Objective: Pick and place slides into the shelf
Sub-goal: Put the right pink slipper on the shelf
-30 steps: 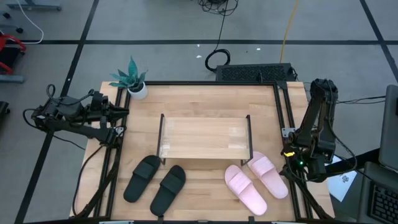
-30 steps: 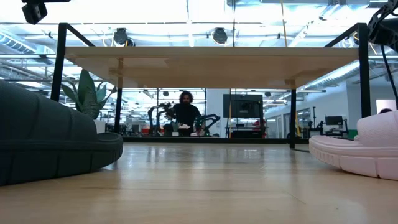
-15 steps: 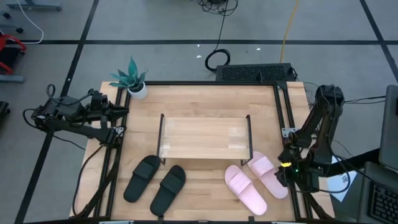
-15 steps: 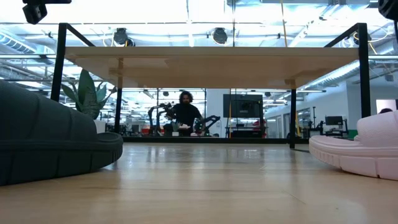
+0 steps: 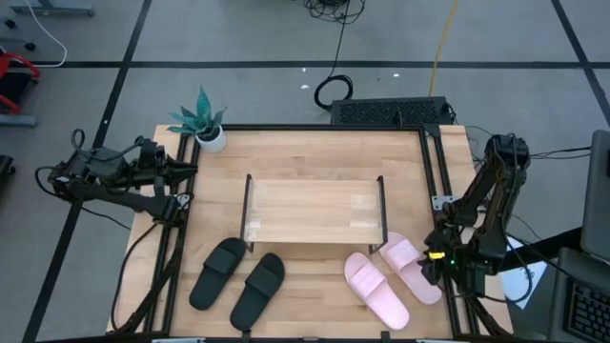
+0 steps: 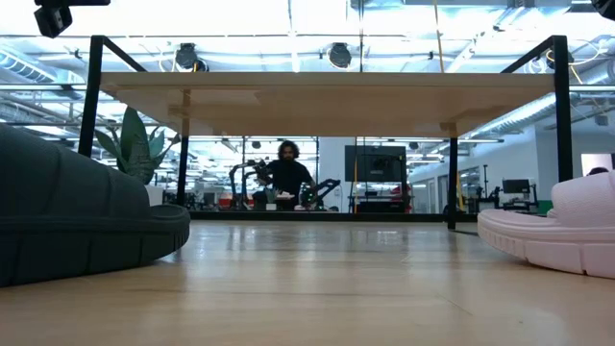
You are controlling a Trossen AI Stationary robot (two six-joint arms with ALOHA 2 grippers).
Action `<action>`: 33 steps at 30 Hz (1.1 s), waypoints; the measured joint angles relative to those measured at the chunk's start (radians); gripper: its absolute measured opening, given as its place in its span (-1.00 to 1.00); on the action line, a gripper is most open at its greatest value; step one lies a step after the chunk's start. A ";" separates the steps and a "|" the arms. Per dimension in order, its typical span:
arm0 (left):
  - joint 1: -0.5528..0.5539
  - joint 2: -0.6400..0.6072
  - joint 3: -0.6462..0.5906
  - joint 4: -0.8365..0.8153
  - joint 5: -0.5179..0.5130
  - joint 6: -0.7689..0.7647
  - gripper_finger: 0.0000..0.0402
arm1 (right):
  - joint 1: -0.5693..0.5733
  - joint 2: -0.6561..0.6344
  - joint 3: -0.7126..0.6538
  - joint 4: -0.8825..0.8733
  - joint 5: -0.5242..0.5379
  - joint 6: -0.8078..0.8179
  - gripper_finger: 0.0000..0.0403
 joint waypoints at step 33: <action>0.000 0.000 0.000 0.002 -0.029 -0.003 -0.62 | -0.010 0.127 -0.032 -0.076 0.151 0.035 -0.04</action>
